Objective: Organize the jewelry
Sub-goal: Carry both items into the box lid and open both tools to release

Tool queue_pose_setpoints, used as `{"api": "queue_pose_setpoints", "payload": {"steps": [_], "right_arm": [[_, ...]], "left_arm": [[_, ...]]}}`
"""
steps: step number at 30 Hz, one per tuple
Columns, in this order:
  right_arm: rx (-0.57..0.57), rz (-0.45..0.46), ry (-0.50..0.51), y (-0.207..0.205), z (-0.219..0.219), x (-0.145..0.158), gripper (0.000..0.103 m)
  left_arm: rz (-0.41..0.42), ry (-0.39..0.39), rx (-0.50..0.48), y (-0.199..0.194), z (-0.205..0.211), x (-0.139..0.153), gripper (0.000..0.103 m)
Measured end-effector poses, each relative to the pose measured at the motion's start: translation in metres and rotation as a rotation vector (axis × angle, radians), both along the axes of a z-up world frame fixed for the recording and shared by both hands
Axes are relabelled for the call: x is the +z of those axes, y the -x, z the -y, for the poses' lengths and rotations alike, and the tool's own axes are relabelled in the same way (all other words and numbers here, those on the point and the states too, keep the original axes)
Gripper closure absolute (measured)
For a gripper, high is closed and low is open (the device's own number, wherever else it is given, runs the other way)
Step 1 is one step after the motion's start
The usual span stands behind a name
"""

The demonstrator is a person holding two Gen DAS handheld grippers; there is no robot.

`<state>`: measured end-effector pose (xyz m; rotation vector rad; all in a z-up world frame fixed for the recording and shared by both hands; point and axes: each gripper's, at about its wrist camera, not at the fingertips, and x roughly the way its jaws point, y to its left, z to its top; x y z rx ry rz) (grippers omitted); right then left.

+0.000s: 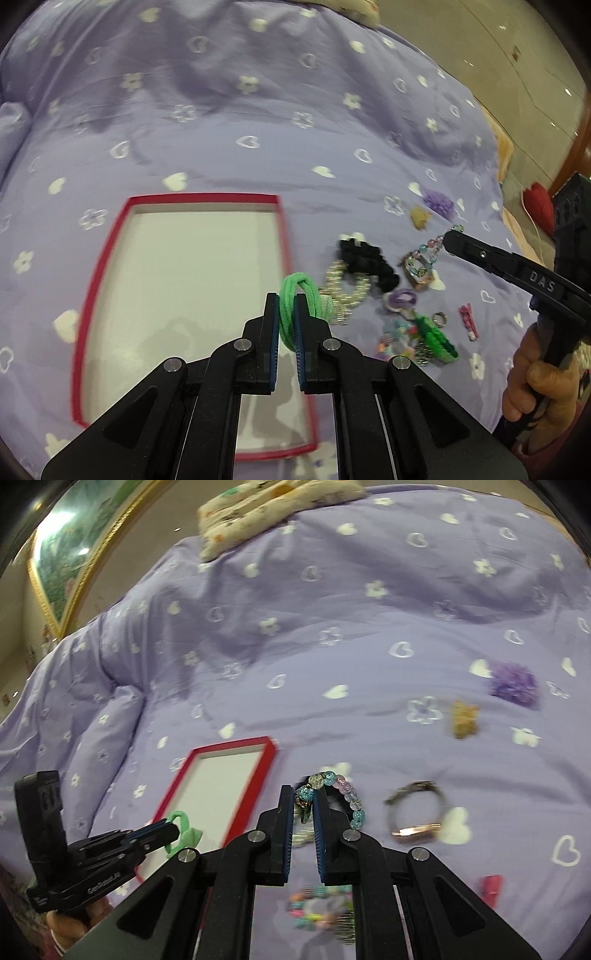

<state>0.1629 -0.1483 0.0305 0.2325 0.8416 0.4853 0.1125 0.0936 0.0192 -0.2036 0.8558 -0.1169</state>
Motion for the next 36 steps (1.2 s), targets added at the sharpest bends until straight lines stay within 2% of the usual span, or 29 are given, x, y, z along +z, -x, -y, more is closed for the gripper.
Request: {"api": "queue_pose_setpoints", "payload": {"steps": [9, 16, 24, 28, 36], "right_arm": [[0.138, 0.0, -0.016, 0.006, -0.071, 0.0, 0.093], [0.216, -0.038, -0.016, -0.004, -0.123, -0.018, 0.093], [0.254, -0.097, 0.009, -0.03, -0.165, -0.049, 0.093], [0.253, -0.141, 0.033, -0.041, -0.174, -0.07, 0.093], [0.259, -0.186, 0.071, -0.046, -0.18, -0.091, 0.093]], "left_arm": [[-0.022, 0.009, 0.12, 0.005, -0.061, -0.01, 0.097], [-0.05, 0.012, 0.16, -0.017, -0.095, -0.024, 0.097], [-0.109, -0.001, 0.167, -0.054, -0.107, -0.052, 0.097], [-0.157, 0.003, 0.172, -0.066, -0.109, -0.069, 0.097], [-0.209, -0.011, 0.174, -0.073, -0.107, -0.084, 0.096]]}}
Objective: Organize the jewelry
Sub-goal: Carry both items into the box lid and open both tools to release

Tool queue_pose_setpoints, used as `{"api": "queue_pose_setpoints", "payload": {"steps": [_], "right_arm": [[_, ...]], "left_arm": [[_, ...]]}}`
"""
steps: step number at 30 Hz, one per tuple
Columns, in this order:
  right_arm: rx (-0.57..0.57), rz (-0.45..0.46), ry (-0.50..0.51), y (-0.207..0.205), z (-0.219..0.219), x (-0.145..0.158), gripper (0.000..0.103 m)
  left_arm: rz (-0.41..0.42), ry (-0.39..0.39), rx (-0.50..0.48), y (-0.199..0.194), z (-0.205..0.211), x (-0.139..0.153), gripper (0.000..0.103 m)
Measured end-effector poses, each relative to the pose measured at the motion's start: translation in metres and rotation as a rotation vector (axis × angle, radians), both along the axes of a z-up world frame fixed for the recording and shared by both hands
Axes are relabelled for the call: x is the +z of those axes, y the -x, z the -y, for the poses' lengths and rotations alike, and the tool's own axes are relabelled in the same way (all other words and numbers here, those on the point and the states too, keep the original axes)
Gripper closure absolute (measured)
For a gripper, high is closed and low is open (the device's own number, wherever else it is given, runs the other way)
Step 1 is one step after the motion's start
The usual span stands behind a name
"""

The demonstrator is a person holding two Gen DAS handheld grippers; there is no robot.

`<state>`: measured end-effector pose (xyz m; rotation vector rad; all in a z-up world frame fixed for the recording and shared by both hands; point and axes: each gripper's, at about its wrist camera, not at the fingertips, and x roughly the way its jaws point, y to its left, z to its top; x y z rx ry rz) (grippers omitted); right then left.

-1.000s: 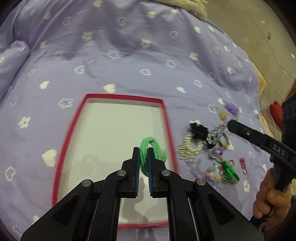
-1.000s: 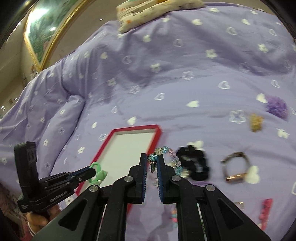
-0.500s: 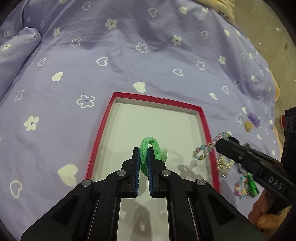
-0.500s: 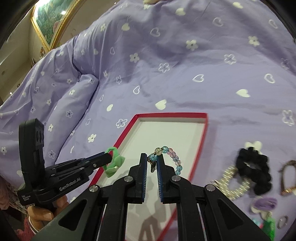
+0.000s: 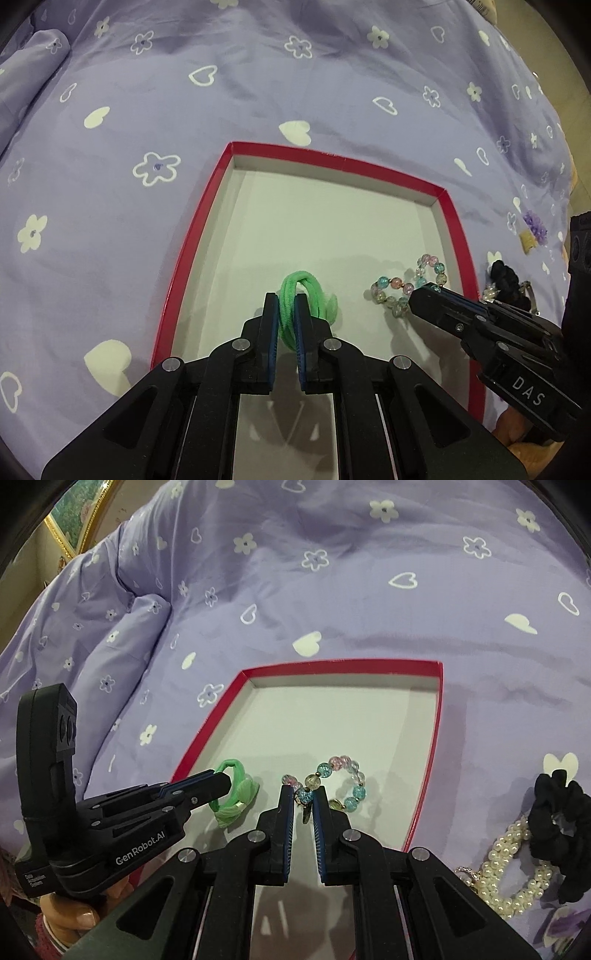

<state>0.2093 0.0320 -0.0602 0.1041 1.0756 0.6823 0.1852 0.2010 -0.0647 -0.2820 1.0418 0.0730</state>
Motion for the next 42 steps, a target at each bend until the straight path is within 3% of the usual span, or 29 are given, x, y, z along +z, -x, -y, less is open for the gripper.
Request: {"api": "queue_pose_setpoints", "payload": {"steps": [4, 8, 17, 20, 32, 37, 42], "right_arm": [[0.0, -0.011, 0.011, -0.001, 0.002, -0.003, 0.093], [0.005, -0.01, 0.021, 0.0, 0.001, -0.002, 0.092], [0.015, -0.018, 0.027, -0.002, -0.003, -0.001, 0.085], [0.018, -0.018, 0.028, -0.002, -0.004, -0.001, 0.08], [0.002, 0.012, -0.013, 0.012, 0.013, 0.022, 0.078], [-0.035, 0.069, -0.052, 0.029, 0.042, 0.049, 0.063], [-0.095, 0.109, -0.057, 0.045, 0.083, 0.068, 0.063]], "left_arm": [[-0.015, -0.01, 0.01, 0.002, -0.001, -0.004, 0.094], [-0.016, -0.022, 0.025, 0.003, -0.001, -0.003, 0.073], [0.0, -0.042, 0.044, 0.014, -0.003, 0.005, 0.062], [0.002, -0.046, 0.051, 0.018, -0.006, 0.008, 0.061], [0.036, -0.033, 0.073, 0.042, -0.006, 0.031, 0.06], [0.083, -0.029, 0.05, 0.054, 0.012, 0.052, 0.06], [0.121, -0.01, -0.002, 0.064, 0.039, 0.069, 0.06]]}}
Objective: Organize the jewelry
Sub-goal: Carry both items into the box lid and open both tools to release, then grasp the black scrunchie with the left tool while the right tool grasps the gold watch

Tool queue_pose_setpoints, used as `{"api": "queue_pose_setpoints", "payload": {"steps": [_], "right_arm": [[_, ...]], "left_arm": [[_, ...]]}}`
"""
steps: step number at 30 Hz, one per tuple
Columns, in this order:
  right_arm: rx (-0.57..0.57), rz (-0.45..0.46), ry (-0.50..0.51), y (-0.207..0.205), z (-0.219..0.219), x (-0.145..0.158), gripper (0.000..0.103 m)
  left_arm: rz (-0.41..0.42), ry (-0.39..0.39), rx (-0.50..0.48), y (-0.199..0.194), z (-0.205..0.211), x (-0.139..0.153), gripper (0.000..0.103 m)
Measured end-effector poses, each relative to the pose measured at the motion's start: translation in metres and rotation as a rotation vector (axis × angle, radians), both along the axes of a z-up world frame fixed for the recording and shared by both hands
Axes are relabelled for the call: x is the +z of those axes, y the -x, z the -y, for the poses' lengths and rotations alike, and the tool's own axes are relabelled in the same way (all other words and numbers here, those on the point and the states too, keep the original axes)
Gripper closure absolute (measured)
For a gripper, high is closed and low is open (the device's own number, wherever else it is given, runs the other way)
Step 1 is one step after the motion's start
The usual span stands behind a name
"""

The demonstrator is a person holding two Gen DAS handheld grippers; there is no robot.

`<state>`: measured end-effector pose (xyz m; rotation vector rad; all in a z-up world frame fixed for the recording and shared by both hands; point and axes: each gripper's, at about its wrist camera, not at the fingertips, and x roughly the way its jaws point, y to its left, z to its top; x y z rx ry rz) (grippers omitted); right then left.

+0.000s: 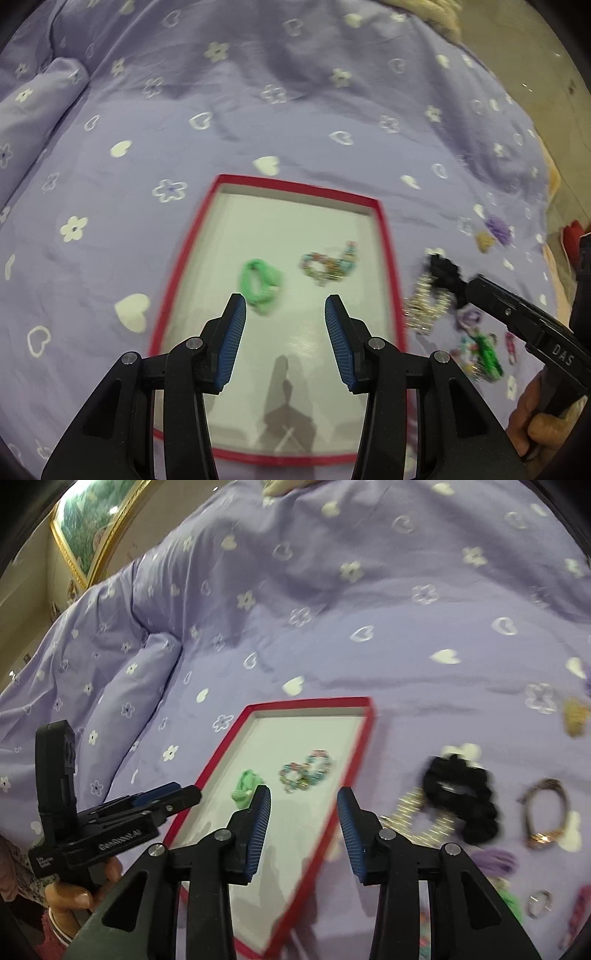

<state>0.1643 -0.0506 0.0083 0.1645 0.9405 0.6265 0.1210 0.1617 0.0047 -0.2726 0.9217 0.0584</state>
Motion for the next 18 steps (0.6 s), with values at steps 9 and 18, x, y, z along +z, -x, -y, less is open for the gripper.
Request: {"api": "queue_pose_setpoints", "payload": {"steps": [9, 18], "right_arm": [[-0.139, 0.021, 0.022, 0.028, 0.083, 0.011, 0.063], [-0.245, 0.037, 0.043, 0.046, 0.146, 0.014, 0.062]], "left_arm": [[0.023, 0.0, -0.124, 0.007, 0.062, 0.013, 0.057], [0.014, 0.007, -0.188, 0.001, 0.106, 0.012, 0.057]]}}
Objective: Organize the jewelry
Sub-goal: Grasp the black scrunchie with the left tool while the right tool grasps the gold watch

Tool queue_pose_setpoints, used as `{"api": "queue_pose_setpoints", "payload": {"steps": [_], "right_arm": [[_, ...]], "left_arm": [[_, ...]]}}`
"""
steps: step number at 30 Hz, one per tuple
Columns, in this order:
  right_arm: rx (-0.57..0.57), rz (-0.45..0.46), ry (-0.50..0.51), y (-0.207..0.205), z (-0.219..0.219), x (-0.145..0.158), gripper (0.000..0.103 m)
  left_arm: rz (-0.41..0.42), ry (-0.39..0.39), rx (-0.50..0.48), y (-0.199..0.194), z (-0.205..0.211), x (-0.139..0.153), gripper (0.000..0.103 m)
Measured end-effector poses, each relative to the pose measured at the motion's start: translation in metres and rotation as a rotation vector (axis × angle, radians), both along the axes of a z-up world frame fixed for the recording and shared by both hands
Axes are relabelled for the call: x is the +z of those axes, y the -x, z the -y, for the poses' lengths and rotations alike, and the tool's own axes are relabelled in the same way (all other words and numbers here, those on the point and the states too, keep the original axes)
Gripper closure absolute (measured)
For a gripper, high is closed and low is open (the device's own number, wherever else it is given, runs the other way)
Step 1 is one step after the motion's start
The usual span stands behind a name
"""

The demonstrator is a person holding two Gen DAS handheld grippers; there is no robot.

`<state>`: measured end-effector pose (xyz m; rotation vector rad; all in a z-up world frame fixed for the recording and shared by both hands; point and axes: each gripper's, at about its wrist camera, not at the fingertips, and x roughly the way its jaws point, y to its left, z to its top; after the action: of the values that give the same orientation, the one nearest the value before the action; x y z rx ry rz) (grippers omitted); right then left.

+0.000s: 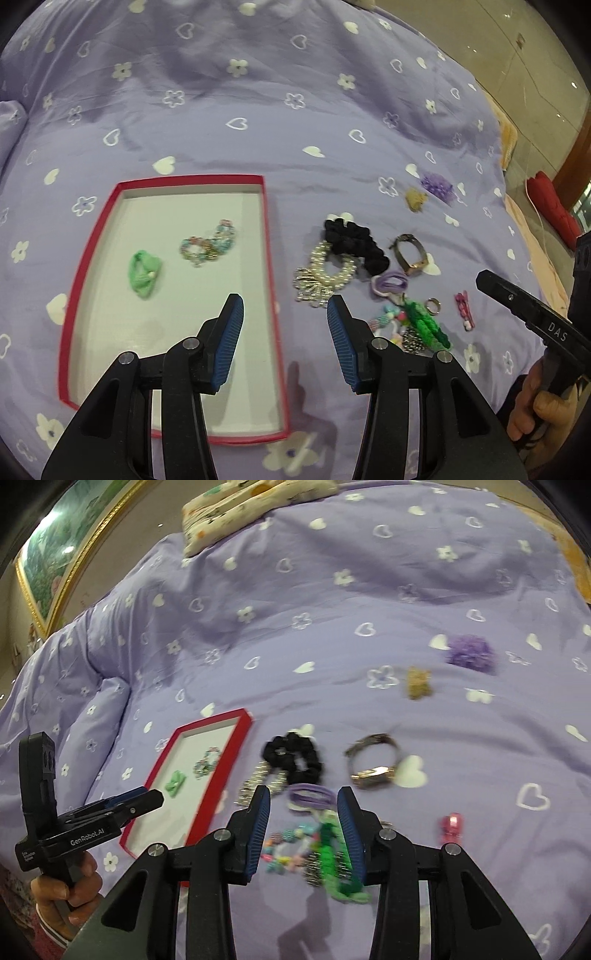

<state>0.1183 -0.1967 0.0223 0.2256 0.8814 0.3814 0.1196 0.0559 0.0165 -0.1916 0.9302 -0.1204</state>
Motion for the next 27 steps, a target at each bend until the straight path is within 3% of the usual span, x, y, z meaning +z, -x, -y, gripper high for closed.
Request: {"api": "queue_pose_setpoints", "payload": {"steps": [14, 27], "right_arm": [[-0.071, -0.05, -0.004, -0.019, 0.041, -0.021, 0.062], [-0.063, -0.12, 0.029, -0.075, 0.033, -0.05, 0.062]], "left_arm": [[-0.037, 0.007, -0.043, -0.039, 0.032, -0.011, 0.057], [-0.122, -0.027, -0.089, -0.117, 0.061, -0.048, 0.057]]}}
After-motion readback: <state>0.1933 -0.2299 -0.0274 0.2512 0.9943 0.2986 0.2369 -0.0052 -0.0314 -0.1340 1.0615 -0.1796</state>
